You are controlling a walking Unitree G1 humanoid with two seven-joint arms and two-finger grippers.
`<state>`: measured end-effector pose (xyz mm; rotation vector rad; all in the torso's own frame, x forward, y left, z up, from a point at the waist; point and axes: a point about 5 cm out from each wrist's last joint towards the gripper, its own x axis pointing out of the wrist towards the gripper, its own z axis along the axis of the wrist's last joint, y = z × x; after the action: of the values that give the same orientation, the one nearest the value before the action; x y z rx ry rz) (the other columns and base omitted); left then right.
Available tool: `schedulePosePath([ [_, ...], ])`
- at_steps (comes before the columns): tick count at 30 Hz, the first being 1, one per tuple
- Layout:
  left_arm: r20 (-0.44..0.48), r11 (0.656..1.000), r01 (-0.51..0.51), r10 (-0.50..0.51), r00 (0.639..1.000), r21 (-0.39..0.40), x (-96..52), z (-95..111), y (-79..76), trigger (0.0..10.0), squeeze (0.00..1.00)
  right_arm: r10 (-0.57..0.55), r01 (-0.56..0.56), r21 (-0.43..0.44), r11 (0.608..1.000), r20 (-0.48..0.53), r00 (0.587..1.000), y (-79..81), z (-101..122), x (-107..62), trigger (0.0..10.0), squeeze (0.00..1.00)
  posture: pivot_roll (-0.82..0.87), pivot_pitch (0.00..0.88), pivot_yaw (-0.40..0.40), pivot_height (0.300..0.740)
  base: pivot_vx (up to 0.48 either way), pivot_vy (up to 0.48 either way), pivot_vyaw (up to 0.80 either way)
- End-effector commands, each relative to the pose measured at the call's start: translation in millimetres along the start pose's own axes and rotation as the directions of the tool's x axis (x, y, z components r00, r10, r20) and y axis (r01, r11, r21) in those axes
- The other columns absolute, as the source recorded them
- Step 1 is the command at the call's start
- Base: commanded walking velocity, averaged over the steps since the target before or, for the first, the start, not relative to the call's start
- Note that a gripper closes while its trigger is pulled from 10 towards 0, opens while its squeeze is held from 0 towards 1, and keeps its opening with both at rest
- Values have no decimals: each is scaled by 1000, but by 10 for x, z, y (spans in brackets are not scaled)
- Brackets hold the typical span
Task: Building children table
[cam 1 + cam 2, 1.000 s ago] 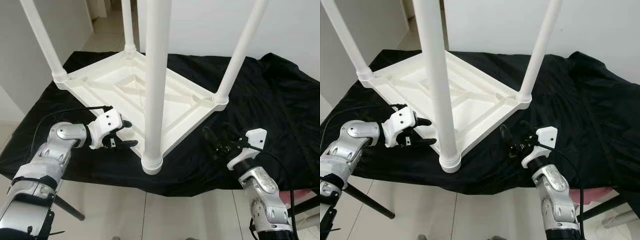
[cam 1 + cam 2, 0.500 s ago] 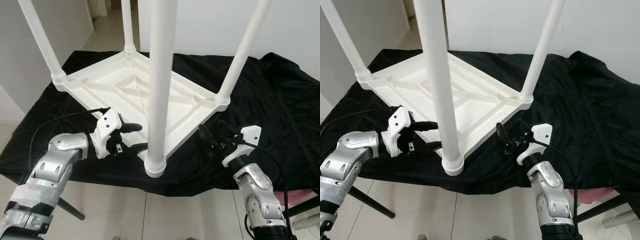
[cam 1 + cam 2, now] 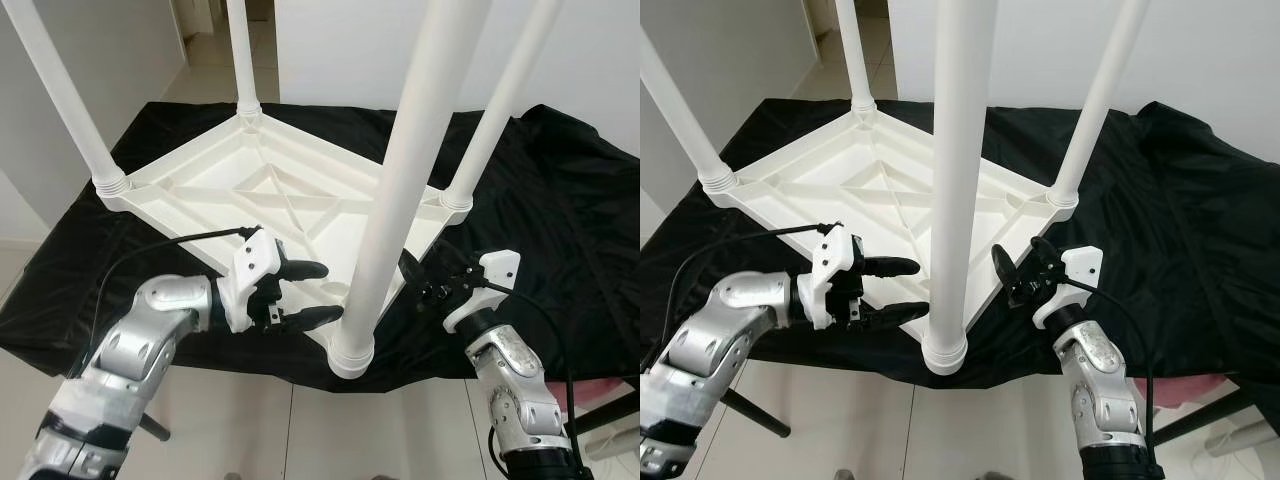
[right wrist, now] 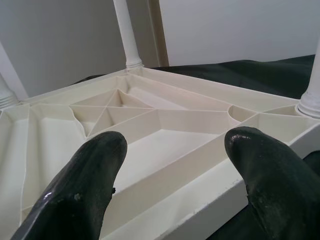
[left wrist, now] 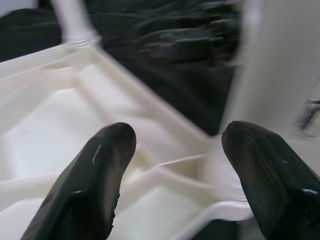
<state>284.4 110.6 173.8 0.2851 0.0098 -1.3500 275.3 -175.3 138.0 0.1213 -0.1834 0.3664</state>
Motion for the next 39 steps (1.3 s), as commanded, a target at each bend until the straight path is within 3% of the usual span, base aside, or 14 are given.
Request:
schedulePosePath([
  [1, -54, 994, -96, 98, 994, 45, -60, -58, 161, 10000, 0, 4, -4, -7, 1000, 1, 1000, 3, -7, 9, 10000, 0, -46, 0, 22, 740, 0, 0, 0],
  [2, -89, 989, -133, 138, 986, 61, -87, -101, 270, 10000, 0, 5, -5, -8, 1000, 1, 1000, 4, -7, 11, 10000, 0, -50, 0, 24, 740, 0, 0, 0],
  [8, -209, 981, -170, 186, 960, 95, -110, -245, 504, 10000, 0, -1, 1, -17, 1000, 11, 1000, -2, 17, 24, 10000, 0, -62, 0, 33, 740, 0, 0, 0],
  [15, -300, 977, -175, 203, 932, 119, -86, -375, 580, 10000, 0, -16, 16, -20, 1000, 19, 1000, -20, 29, 17, 10000, 0, -69, 0, 44, 740, 0, 0, 0],
  [18, -347, 973, -190, 225, 910, 132, -68, -434, 654, 10000, 0, -24, 24, -23, 999, 22, 999, -27, 32, 13, 10000, 0, -72, 0, 50, 740, 0, 0, 0],
  [19, -386, 964, -220, 261, 885, 148, -57, -469, 722, 10000, 0, -27, 28, -24, 999, 23, 999, -28, 31, 16, 10000, 0, -74, 0, 51, 740, 0, 0, 0],
  [25, -399, 956, -241, 289, 870, 167, -17, -477, 782, 10000, 0, -28, 29, -23, 999, 26, 999, -19, 34, 22, 10000, 0, -76, 0, 50, 740, 0, 0, 0],
  [34, -411, 949, -236, 303, 860, 208, 188, -436, 827, 10000, 0, -15, 15, -24, 1000, 21, 1000, -1, 31, 58, 10000, 0, -67, 4, 41, 740, 0, 0, 0],
  [39, -416, 944, -258, 323, 850, 206, 231, -429, 853, 10000, 0, -12, 13, -28, 1000, 16, 1000, 3, 25, 64, 10000, 0, -63, 13, 40, 740, 0, 0, 0],
])
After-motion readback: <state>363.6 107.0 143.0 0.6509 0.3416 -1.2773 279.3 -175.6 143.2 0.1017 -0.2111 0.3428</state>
